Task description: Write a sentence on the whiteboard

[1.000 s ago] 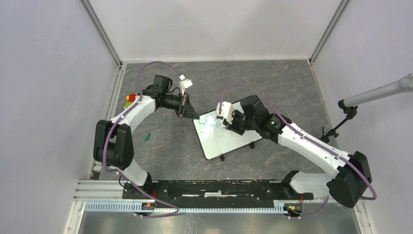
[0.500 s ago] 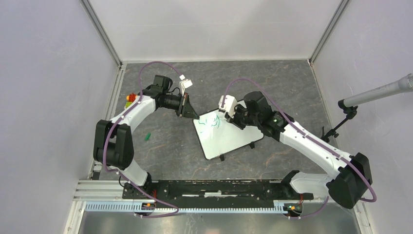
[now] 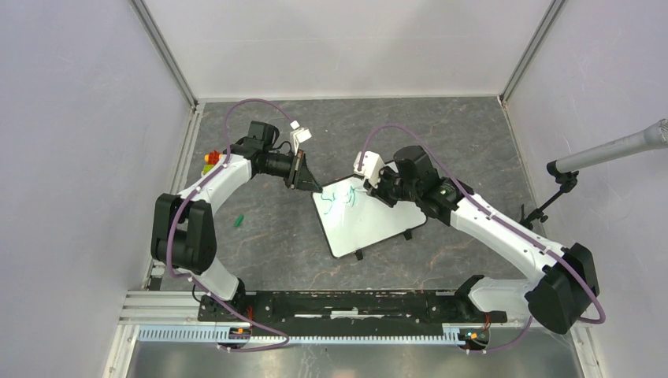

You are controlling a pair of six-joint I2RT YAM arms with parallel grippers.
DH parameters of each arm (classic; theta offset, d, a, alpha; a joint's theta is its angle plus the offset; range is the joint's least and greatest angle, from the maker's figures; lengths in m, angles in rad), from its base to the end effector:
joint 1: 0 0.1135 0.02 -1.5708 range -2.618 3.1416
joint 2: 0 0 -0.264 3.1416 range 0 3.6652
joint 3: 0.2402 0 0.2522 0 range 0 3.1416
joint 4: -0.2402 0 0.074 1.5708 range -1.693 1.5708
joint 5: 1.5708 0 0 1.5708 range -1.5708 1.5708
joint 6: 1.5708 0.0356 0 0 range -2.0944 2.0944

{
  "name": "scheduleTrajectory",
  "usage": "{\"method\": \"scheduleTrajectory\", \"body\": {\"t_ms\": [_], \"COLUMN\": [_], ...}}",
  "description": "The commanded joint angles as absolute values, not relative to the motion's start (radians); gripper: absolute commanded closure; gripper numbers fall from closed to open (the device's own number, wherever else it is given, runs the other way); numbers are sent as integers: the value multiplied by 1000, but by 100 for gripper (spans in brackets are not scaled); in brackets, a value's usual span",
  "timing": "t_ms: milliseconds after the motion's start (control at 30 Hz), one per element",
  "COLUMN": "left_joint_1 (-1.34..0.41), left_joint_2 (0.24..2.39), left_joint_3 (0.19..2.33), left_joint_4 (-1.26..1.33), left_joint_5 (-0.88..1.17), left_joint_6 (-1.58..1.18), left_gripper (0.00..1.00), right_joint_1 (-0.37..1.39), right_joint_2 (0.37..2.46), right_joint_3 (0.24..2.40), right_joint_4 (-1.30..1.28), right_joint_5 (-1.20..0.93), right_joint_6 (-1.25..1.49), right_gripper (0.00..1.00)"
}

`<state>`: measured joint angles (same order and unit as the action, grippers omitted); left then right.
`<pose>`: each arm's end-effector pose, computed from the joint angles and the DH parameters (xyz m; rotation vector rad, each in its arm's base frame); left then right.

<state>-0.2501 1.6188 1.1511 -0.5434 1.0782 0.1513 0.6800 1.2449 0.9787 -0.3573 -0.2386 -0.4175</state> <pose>0.3087 -0.1112 0.2433 0.8425 2.1659 -1.4010 0.2091 0.1799 0.2936 -1.2626 1.8060 0.4089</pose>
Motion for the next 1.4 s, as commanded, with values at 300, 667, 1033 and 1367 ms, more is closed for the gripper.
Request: {"method": "scheduleTrajectory", "body": {"t_ms": [300, 667, 1033, 1367], "left_joint_1": [-256, -256, -256, -256], "left_joint_2": [1631, 1632, 1641, 1665], "left_joint_3": [1160, 1161, 1168, 1196], "left_joint_4": [-530, -529, -532, -589], "left_joint_5": [1052, 1051, 1051, 1053], "left_joint_6": [189, 189, 188, 231], "left_gripper": [97, 97, 97, 97], "right_joint_1": [657, 657, 691, 694], "right_joint_2": [1216, 1200, 1219, 1213], "right_joint_3": [974, 927, 927, 986], "right_joint_4": [-344, -362, -359, -360], "right_joint_5": [-191, -218, -282, -305], "right_joint_6": [-430, -424, -407, -414], "right_gripper": [100, 100, 100, 100]}}
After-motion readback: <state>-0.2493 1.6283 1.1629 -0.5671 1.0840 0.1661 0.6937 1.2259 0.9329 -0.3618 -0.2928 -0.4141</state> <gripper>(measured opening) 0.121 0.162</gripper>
